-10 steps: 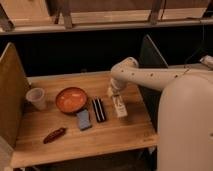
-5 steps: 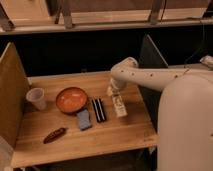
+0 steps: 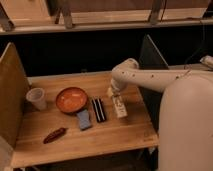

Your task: Stand the bottle upright

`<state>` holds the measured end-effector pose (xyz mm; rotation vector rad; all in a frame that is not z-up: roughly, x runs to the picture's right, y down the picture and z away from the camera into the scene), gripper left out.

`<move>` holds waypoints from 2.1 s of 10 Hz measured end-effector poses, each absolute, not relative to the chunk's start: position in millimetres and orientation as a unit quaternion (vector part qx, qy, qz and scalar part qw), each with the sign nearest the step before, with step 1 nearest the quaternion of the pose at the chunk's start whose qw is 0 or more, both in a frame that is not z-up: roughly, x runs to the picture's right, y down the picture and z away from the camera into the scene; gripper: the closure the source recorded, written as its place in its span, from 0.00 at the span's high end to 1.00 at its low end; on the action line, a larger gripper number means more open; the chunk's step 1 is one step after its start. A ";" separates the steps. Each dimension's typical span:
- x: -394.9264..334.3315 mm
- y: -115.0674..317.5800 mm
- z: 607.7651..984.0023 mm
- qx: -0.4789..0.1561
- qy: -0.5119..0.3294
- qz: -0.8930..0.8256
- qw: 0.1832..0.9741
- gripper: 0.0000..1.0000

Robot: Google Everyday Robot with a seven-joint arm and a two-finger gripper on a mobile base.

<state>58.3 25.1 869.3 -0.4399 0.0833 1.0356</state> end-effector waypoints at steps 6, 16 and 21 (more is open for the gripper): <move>58.2 25.2 869.2 -0.209 0.039 0.491 0.845 0.00; 47.7 -5.7 866.8 -0.165 0.011 0.438 0.883 0.00; 39.1 -19.1 867.3 -0.138 -0.024 0.439 0.887 0.00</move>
